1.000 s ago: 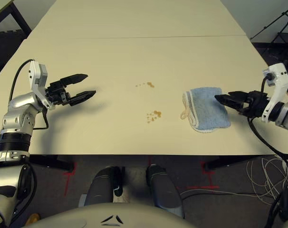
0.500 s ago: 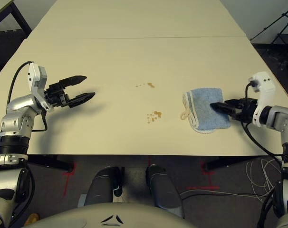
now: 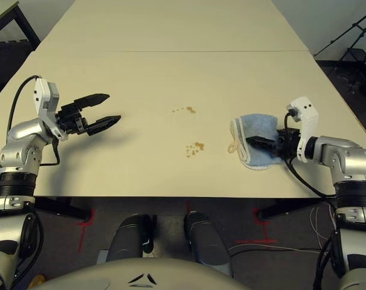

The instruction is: Wipe the water off the table with a rag.

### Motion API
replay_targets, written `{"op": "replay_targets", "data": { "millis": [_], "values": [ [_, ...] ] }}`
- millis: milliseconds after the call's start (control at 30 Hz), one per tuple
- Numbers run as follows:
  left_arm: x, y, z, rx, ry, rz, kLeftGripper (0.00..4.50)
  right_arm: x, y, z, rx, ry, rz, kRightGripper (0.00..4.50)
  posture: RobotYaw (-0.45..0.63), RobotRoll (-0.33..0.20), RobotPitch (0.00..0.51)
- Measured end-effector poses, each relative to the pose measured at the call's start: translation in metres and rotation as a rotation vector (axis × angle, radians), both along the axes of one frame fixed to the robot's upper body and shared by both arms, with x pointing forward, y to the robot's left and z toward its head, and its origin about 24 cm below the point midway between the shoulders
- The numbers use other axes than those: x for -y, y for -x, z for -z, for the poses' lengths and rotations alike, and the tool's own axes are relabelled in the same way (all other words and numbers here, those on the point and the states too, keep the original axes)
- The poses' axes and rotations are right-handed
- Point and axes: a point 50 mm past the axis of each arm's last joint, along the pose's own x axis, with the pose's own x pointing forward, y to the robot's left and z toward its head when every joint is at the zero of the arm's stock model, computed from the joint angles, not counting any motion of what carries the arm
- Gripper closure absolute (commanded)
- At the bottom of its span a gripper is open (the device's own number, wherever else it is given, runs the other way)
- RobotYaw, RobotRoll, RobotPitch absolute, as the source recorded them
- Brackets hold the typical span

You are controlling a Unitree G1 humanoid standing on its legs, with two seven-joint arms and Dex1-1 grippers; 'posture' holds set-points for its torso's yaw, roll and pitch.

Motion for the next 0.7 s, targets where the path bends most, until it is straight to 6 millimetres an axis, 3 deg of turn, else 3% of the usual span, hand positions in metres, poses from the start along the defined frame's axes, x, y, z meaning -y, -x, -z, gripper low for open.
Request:
{"op": "replay_targets", "data": {
  "millis": [133,400,700],
  "values": [
    [0.000,0.000,0.000,0.000,0.000,0.000,0.00,0.002,-0.001,0.002,0.006,0.022,0.020,1.31,-0.13,0.000,0.121],
    [0.000,0.000,0.000,0.000,-0.001,0.000,0.00,0.004,-0.002,0.001,0.003,-0.010,0.030,4.33,-0.14,0.000,0.121],
    [0.000,0.000,0.001,0.003,-0.019,0.005,0.00,-0.016,0.000,-0.024,0.010,-0.122,-0.030,4.46,-0.13,0.000,0.110]
  ]
}}
